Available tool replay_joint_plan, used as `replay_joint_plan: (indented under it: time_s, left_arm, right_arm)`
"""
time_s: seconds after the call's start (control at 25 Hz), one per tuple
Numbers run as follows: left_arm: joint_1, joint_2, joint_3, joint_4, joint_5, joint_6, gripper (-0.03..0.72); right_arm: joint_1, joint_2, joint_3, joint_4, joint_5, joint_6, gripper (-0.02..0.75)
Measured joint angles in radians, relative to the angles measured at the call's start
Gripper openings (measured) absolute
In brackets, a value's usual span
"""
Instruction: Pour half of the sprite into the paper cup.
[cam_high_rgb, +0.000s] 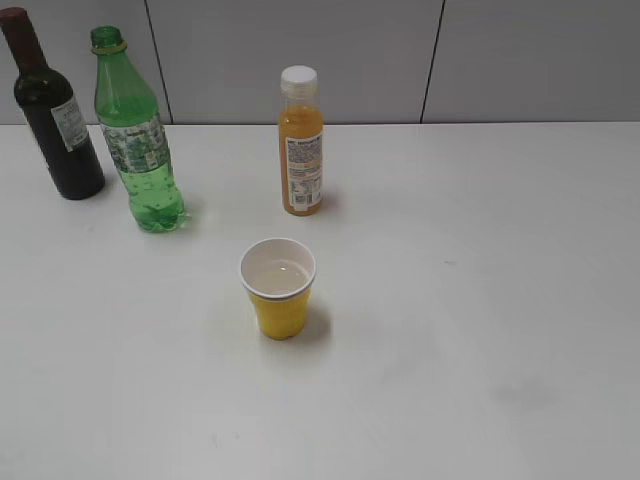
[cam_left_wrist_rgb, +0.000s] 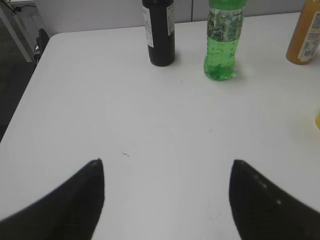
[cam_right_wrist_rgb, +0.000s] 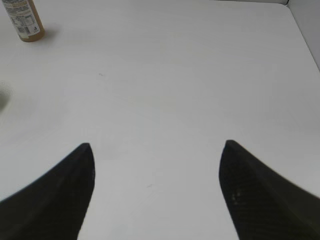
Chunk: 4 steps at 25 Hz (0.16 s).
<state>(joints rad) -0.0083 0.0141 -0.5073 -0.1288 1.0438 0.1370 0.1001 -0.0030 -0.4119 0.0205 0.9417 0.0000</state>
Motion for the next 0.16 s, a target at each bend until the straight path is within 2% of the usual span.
replay_joint_plan:
  time_s: [0.16]
  left_arm:
    - [0.0,0.0,0.0,0.0,0.0,0.0,0.589]
  right_arm:
    - [0.0,0.0,0.0,0.0,0.0,0.0,0.583]
